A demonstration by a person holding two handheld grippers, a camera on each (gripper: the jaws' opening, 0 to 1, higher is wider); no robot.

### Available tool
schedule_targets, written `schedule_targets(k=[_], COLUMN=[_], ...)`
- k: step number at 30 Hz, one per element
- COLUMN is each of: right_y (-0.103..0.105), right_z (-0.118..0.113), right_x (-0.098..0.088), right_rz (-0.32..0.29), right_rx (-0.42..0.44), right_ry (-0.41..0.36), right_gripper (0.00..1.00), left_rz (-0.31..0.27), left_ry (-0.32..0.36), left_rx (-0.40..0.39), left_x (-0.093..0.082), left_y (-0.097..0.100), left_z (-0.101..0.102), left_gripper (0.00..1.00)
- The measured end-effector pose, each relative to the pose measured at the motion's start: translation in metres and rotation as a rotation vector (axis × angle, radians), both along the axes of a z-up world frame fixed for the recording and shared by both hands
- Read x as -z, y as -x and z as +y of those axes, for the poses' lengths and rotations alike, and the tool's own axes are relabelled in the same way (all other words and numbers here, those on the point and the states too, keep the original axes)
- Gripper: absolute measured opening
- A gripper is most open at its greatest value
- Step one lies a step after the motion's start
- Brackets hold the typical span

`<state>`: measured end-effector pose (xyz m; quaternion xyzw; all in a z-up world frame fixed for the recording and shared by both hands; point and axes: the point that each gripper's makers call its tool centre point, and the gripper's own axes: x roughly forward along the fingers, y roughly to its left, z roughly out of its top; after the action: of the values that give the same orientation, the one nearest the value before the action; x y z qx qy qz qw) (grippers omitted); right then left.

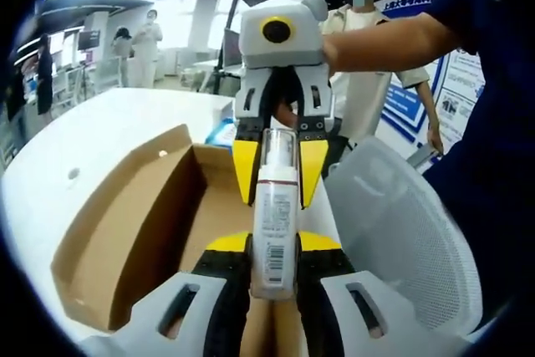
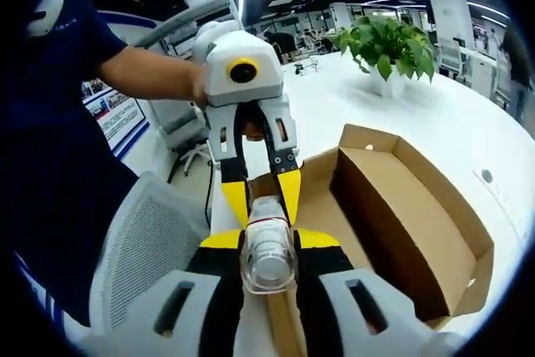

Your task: Operate the shoe box by opening the lid, removing the specified soft item, and placing it in the target area until the item is outside and the box remains undamaged.

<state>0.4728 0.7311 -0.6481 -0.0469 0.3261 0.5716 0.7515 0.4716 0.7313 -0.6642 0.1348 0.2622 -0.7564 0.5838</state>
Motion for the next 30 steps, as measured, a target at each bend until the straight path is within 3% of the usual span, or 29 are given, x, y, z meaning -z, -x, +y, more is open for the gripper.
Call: schedule_targets(k=[13,17,30], right_y=[-0.002,-0.005,-0.006], right_z=[-0.002,-0.008,-0.030], right_x=[0.001,0.001,0.000], right_rz=[0.003,-0.003,-0.008], right_rx=[-0.004,-0.002,-0.039], right_ry=[0.029,0.051,0.182], right_gripper=[0.19,0.19,0.19], left_rz=[-0.008,-0.022,-0.078], left_ry=[0.002,-0.015,0.016], left_rx=[-0.042,-0.057,-0.168], left_x=[0.000,0.003,-0.007], left_y=[-0.003,-0.003,-0.016], left_z=[0.003,0.007,0.020], left_gripper=[0.20,0.26,0.24])
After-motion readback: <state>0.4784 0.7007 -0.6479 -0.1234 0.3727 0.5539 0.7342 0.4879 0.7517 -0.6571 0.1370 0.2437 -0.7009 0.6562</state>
